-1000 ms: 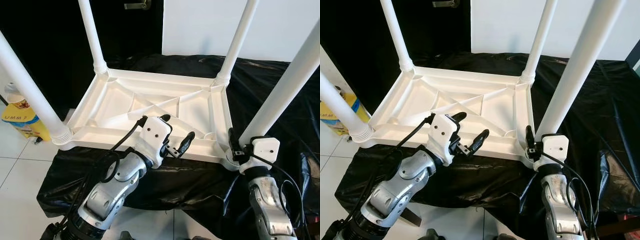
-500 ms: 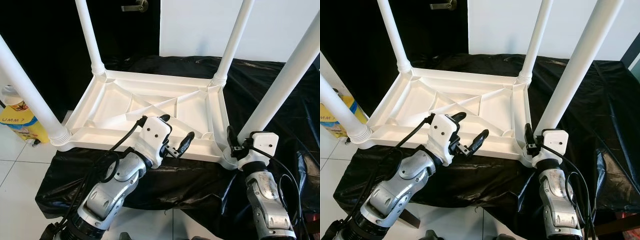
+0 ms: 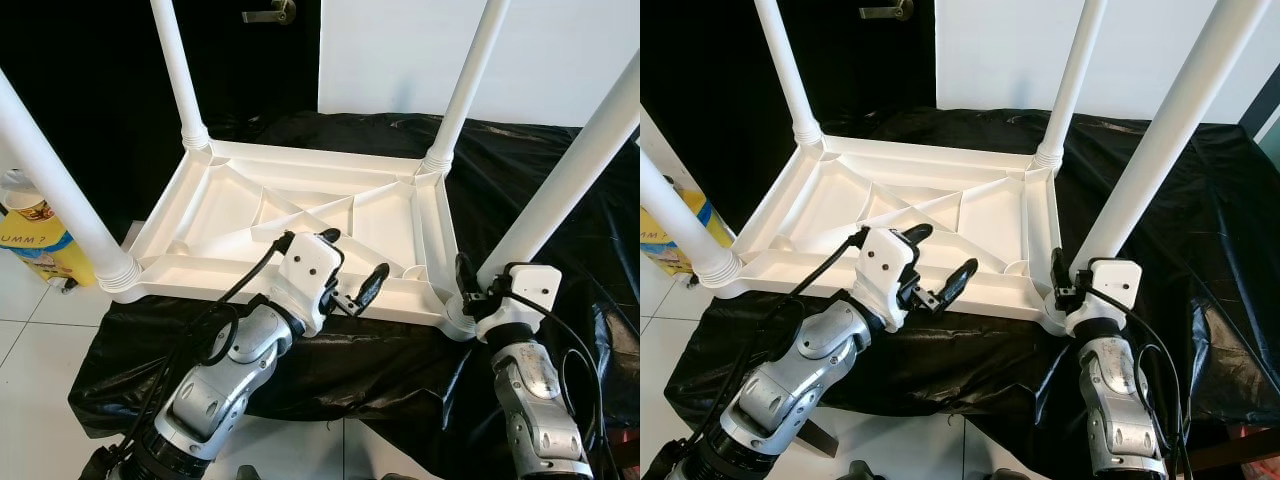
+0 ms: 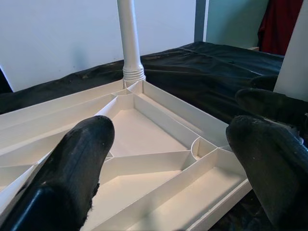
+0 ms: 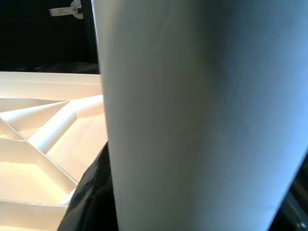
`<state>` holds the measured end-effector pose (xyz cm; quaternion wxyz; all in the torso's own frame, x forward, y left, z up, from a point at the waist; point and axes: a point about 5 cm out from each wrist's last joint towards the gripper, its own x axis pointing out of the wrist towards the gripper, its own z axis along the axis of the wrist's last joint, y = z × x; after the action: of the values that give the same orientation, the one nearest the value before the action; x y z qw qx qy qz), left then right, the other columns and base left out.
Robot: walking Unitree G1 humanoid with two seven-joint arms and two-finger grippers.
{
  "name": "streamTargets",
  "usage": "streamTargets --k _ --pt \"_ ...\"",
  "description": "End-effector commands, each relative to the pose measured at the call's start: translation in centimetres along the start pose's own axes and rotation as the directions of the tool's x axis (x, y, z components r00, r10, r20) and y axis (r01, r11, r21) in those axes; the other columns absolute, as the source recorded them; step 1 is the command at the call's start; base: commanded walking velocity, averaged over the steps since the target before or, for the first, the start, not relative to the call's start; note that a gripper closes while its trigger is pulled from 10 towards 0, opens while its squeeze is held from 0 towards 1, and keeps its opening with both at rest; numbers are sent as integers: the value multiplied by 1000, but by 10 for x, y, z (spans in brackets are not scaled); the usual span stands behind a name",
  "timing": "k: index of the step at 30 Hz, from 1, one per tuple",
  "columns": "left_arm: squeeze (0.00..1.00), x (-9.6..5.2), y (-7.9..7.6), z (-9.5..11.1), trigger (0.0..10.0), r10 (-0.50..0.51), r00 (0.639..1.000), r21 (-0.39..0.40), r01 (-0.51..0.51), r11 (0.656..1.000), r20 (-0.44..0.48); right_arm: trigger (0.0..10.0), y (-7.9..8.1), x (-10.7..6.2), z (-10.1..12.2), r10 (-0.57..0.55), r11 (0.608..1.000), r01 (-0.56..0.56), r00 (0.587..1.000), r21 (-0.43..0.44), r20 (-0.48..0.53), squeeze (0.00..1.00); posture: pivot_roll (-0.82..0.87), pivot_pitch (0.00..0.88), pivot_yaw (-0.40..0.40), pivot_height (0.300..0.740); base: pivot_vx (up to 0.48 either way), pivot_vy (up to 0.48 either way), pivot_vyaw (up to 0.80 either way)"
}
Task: Building children table
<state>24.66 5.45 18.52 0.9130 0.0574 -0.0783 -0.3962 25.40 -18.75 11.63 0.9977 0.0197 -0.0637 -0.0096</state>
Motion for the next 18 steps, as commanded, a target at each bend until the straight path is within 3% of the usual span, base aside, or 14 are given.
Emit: streamTargets --k 1,9,18 --pt "0 0 -9 1 10000 -127 992 3 127 992 -1 10000 -2 -13 -27 -9 1000 13 990 27 -141 0 -21 84 -36 740 0 0 0" --pt "0 2 -9 1 10000 -124 992 1 124 992 -1 10000 2 -7 -2 34 997 -33 999 70 -13 0 -30 80 -44 740 0 0 0" --pt "0 5 -8 1 10000 -117 993 -6 117 993 3 10000 6 5 31 66 997 -70 991 27 119 0 -37 66 -49 740 0 0 0"
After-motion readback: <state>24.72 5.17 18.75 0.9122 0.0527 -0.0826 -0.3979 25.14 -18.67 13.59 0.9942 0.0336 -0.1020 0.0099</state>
